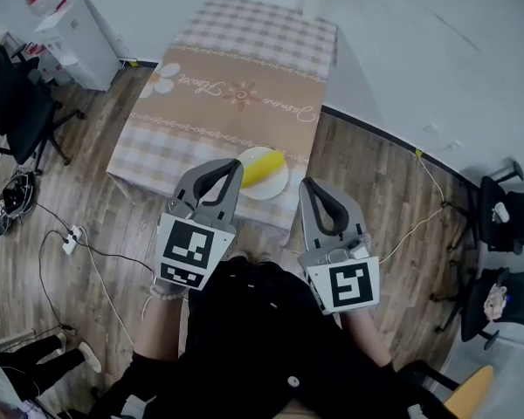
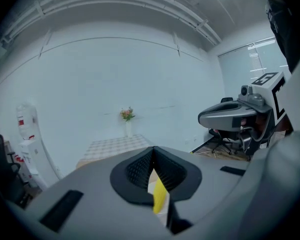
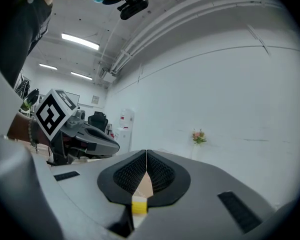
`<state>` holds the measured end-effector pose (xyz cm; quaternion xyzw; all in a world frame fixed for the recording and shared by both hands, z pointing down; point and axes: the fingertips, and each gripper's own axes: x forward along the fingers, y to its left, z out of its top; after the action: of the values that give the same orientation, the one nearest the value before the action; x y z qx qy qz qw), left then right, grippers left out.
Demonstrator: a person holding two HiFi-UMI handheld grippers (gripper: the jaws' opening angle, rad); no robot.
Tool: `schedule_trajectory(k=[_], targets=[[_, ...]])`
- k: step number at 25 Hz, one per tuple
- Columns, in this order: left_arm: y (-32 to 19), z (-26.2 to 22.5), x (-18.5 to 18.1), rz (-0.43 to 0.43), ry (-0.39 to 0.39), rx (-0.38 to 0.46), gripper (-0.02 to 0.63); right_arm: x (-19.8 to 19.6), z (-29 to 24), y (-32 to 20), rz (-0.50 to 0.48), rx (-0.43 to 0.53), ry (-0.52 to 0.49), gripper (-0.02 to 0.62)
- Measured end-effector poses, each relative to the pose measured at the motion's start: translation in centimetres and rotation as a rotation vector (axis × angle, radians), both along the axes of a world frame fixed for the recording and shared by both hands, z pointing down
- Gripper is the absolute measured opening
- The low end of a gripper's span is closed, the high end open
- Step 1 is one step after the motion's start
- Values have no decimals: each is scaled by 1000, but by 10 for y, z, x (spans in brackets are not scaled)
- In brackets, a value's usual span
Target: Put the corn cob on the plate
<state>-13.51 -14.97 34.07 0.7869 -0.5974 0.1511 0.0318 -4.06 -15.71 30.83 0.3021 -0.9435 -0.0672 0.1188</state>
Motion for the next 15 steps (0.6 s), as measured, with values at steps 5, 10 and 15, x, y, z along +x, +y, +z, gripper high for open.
schedule_trajectory(k=[5, 10, 15], targets=[[12, -6, -2, -13, -11, 9, 14, -6, -7, 1, -18, 11, -15, 41], [18, -10, -3, -21, -11, 14, 14, -8, -5, 4, -35, 6, -4, 41], [18, -11, 7, 1, -9, 20, 14, -6, -3, 5, -41, 10, 0, 41]])
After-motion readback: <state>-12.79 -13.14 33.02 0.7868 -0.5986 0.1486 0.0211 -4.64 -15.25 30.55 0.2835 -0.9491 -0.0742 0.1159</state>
